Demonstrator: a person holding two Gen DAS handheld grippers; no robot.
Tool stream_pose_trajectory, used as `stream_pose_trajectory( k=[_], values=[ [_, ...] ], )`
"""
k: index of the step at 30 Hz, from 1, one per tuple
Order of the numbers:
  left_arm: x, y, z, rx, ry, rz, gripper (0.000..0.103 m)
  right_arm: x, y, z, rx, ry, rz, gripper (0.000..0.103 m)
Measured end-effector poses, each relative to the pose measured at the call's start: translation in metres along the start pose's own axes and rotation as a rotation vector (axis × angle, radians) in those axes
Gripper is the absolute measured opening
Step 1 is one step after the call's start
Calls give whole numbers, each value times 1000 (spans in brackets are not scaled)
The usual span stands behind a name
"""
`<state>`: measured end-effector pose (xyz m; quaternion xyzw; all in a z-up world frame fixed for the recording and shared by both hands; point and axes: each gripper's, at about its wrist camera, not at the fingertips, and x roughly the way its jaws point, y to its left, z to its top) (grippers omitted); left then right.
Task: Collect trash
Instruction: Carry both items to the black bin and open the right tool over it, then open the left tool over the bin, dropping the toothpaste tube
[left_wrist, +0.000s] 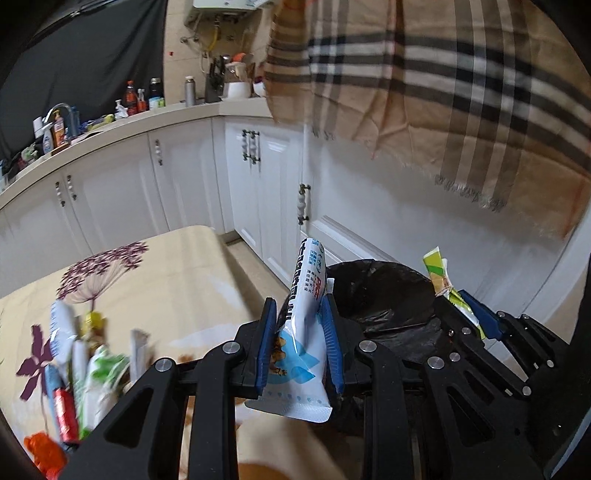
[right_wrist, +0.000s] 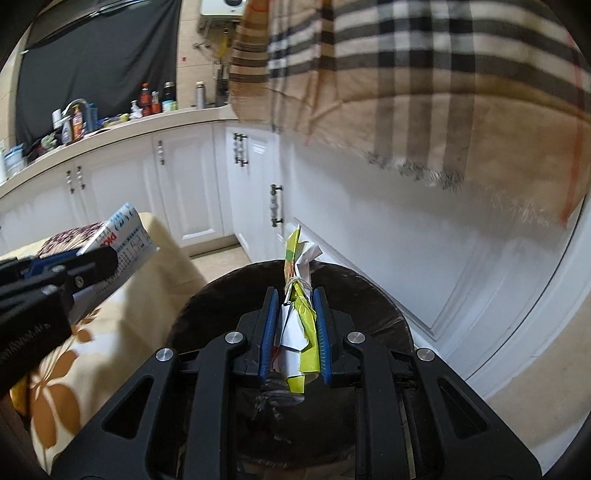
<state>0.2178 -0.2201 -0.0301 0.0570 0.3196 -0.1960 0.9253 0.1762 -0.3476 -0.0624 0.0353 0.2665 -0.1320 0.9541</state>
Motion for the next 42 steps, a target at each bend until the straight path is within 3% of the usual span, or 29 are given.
stream_pose_trajectory(
  k=[6, 8, 9, 10, 17, 28, 42],
  values=[
    [31, -10, 4, 17, 57, 5, 29, 28, -12, -2, 21, 18, -36, 24],
    [39, -10, 5, 20, 89, 0, 35, 36, -16, -4, 32, 28, -43, 40],
    [41, -9, 5, 13, 97, -4, 42, 38, -17, -5, 37, 32, -49, 43],
    [42, -8, 6, 5, 98, -1, 48, 41, -18, -6, 43, 36, -54, 43],
    [30, -2, 11, -4, 67, 21, 53, 35, -20, -10, 52, 53, -69, 43],
    [-41, 37, 0, -32, -11, 74, 59, -28, 7, -10, 34, 51, -5, 43],
    [-141, 118, -65, -140, -46, 230, 60, -119, 75, -40, -57, 23, 138, 44]
  ],
)
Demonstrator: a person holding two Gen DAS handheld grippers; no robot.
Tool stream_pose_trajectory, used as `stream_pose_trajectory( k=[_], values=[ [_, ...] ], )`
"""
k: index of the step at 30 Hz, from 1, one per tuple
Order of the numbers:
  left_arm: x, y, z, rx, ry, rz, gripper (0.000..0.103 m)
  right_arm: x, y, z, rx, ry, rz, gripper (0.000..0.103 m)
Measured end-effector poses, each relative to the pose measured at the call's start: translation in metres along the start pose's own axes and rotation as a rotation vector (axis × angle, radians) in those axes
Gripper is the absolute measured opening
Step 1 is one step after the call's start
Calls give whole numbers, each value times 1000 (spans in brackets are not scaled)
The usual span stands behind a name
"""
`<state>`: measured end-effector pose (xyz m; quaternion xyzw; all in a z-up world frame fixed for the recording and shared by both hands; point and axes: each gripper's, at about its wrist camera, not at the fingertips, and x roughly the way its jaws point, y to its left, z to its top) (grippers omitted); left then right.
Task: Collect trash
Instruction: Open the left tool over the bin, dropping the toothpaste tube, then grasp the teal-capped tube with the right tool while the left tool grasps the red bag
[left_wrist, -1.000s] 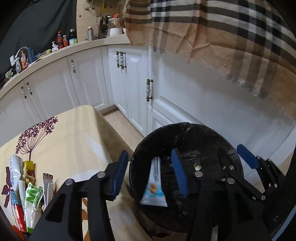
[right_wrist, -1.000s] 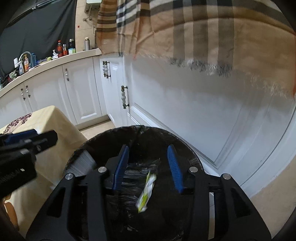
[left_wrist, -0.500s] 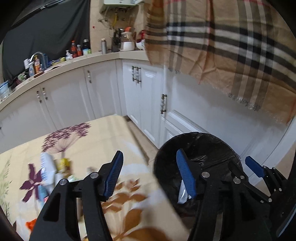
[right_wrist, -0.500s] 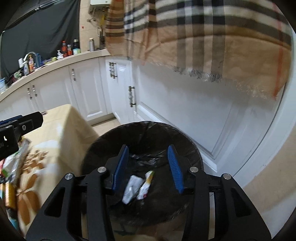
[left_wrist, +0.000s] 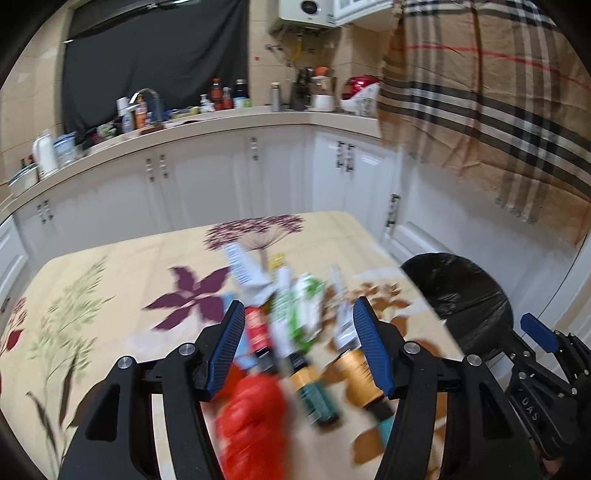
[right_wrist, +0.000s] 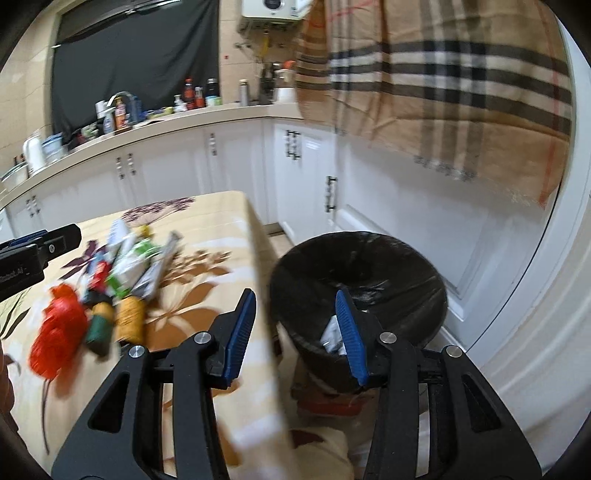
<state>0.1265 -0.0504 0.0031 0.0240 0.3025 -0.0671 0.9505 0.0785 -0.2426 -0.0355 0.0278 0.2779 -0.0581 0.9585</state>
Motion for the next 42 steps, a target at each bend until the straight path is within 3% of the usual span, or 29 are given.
stream_pose_trajectory(
  k=[15, 26, 28, 30, 35, 42],
  values=[
    [-43, 72, -75, -79, 45, 137, 60, -33, 71, -51, -118, 28, 135, 44],
    [-45, 87, -102, -97, 88, 156, 60, -31, 94, -76, -165, 73, 179, 43],
    [-45, 88, -103, -99, 90, 152, 60, -30, 96, -76, -177, 78, 180, 40],
    [-45, 87, -103, -98, 89, 152, 60, -29, 97, -76, -184, 85, 186, 29],
    [-47, 85, -101, -92, 80, 143, 60, -29, 99, -79, -203, 88, 199, 19],
    [-46, 76, -99, -80, 82, 124, 60, -32, 98, -78, -200, 74, 200, 17]
  ],
)
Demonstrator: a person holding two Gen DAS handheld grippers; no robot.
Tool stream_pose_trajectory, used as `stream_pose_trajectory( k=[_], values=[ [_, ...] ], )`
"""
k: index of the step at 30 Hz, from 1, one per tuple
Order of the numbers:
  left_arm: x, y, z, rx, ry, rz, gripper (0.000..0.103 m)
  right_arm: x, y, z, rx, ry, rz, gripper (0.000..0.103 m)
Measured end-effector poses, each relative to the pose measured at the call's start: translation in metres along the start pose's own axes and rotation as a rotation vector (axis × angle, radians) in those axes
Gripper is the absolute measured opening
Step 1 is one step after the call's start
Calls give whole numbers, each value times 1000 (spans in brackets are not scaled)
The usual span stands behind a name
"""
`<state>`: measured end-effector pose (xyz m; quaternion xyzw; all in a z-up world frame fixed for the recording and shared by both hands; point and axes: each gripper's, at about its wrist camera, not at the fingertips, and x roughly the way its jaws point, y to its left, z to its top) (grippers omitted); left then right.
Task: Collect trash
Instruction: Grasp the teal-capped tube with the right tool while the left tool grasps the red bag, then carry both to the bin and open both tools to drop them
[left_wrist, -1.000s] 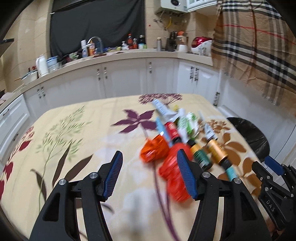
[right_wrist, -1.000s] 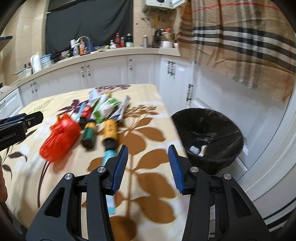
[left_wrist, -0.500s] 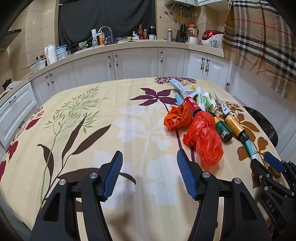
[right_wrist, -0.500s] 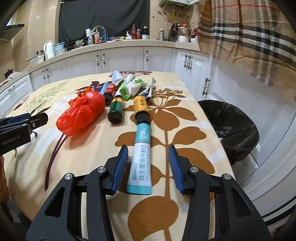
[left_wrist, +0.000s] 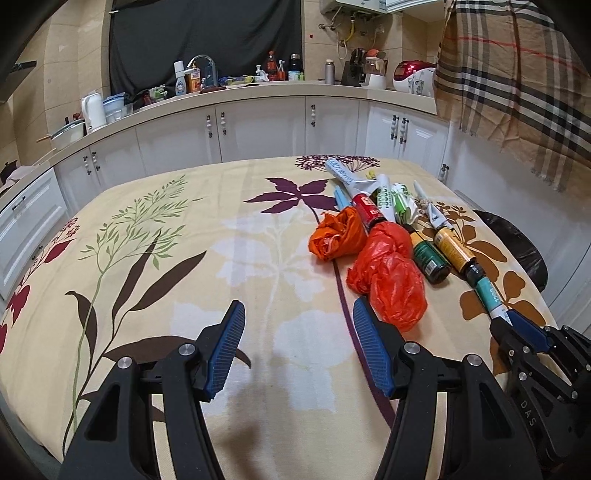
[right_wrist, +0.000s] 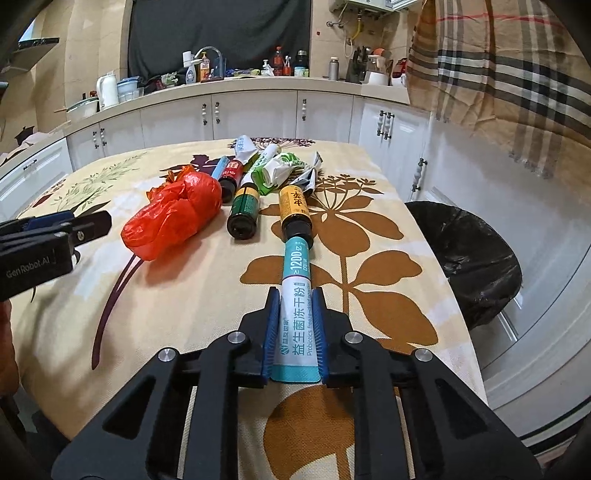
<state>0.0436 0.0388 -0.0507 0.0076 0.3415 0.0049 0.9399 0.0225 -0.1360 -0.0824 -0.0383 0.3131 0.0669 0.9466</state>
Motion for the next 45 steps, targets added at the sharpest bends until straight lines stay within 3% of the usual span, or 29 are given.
stream_pose_trajectory(
  k=[14, 17, 29, 32, 33, 34, 40, 45],
  values=[
    [-2, -23, 11, 28, -15, -58, 60, -20, -24, 23, 45, -93, -44, 17],
    [1, -30, 14, 33, -14, -70, 64, -16, -34, 31, 61, -97, -59, 17],
    [36, -43, 28, 29, 59, -74, 64, 6, -58, 55, 87, -91, -68, 17],
    [44, -45, 29, 29, 90, -90, 52, 12, -63, 57, 103, -71, -57, 17],
    [45, -45, 28, 31, 99, -97, 40, 13, -64, 56, 109, -65, -52, 17],
    [47, -46, 28, 35, 109, -105, 35, 15, -66, 56, 117, -58, -47, 17],
    [39, -47, 27, 43, 84, -120, 23, 14, -69, 59, 119, -58, -48, 17],
    [26, -49, 34, 31, 50, -146, 22, 9, -73, 62, 119, -73, -62, 17]
  ],
)
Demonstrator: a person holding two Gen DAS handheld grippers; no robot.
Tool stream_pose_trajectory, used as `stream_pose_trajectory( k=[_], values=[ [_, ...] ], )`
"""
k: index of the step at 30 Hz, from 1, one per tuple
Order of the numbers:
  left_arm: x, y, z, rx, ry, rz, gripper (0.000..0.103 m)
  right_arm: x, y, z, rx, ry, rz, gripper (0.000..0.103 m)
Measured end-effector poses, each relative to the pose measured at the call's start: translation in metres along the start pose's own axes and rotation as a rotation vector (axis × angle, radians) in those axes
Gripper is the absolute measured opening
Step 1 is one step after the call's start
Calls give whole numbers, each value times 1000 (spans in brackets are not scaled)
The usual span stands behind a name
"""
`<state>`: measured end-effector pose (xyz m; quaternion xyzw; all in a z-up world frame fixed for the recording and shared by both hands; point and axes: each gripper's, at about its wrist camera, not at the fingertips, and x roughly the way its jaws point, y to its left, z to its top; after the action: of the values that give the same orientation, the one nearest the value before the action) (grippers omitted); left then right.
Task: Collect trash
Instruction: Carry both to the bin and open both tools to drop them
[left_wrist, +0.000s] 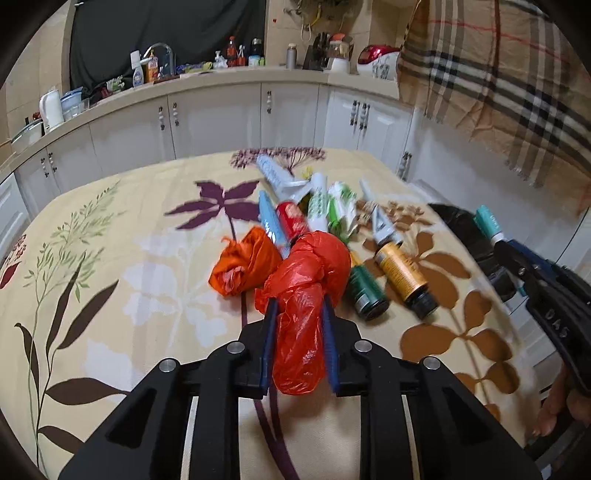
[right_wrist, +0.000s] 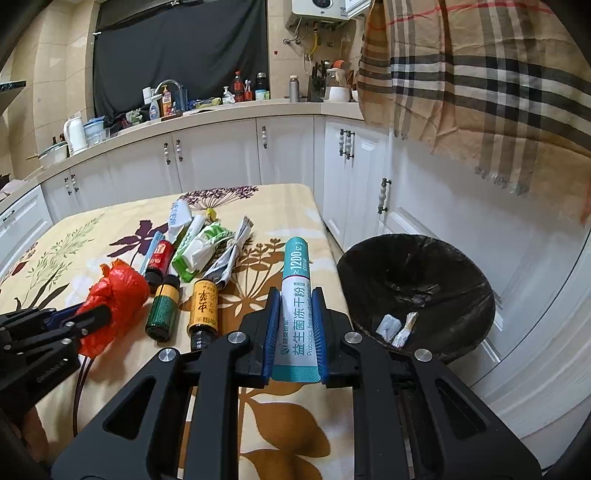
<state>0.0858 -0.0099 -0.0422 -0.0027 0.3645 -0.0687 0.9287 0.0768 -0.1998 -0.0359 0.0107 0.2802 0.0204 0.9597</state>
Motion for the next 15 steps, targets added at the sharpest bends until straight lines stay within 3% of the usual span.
stream_pose_trajectory(
  k=[7, 15],
  values=[
    [-7, -17, 21, 21, -69, -38, 22, -2, -18, 9, 10, -31, -49, 17],
    [15, -66, 59, 79, -119, -130, 22, 13, -59, 24, 38, -56, -156, 17]
  ],
)
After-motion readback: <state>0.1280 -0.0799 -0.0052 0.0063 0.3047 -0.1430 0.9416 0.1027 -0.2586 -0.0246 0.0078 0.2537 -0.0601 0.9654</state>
